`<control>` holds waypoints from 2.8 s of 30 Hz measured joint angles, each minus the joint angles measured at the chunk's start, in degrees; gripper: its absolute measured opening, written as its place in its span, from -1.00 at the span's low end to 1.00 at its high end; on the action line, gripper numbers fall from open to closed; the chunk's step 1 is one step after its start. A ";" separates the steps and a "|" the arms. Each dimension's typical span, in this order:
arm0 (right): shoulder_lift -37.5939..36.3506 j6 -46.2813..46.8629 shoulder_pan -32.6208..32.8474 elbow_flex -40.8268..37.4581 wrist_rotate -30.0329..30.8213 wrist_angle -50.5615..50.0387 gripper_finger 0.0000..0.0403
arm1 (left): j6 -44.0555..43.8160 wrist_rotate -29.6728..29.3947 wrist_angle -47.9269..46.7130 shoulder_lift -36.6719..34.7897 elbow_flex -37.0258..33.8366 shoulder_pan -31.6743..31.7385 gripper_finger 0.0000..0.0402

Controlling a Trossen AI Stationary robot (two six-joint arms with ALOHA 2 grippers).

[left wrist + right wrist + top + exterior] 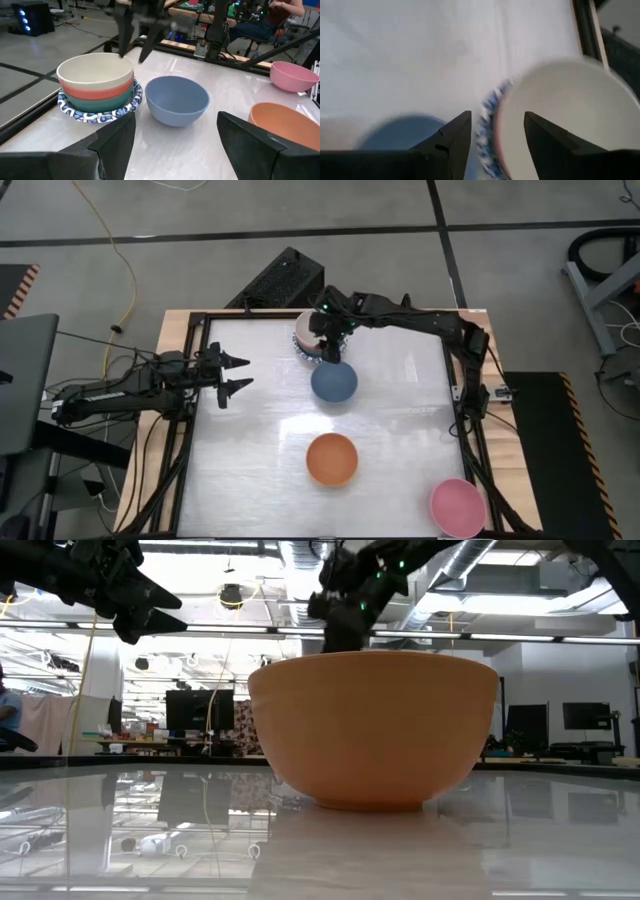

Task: Nest bowls inside each other
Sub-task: Stack the blue bowl on top of the white bowl

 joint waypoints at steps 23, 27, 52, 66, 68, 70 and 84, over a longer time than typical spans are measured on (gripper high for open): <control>-4.82 46.45 22.84 -8.98 8.12 -24.57 -0.01 | -3.38 9.19 -2.37 0.02 0.00 -0.25 0.35; -4.76 55.33 26.55 -11.78 13.20 -24.38 -0.02 | -2.90 9.35 -2.62 0.03 0.00 -0.59 0.35; -4.52 27.73 33.79 -12.73 27.41 1.56 -0.02 | -2.47 9.73 -1.58 0.02 0.00 -0.63 0.35; -2.07 28.76 29.00 -13.04 27.17 -2.31 -0.02 | -1.19 7.09 -2.17 0.02 0.00 -0.63 0.35; -2.13 28.78 28.24 -13.71 27.17 -1.38 -0.02 | -0.92 6.76 -2.42 0.02 0.00 -0.63 0.35; -2.12 28.78 27.54 -14.22 27.17 -1.91 -0.02 | -0.94 6.63 -2.66 0.04 0.00 -0.64 0.35; -2.11 29.26 26.45 -19.07 26.58 1.16 -0.02 | -1.31 5.77 -3.32 0.04 0.00 -0.63 0.35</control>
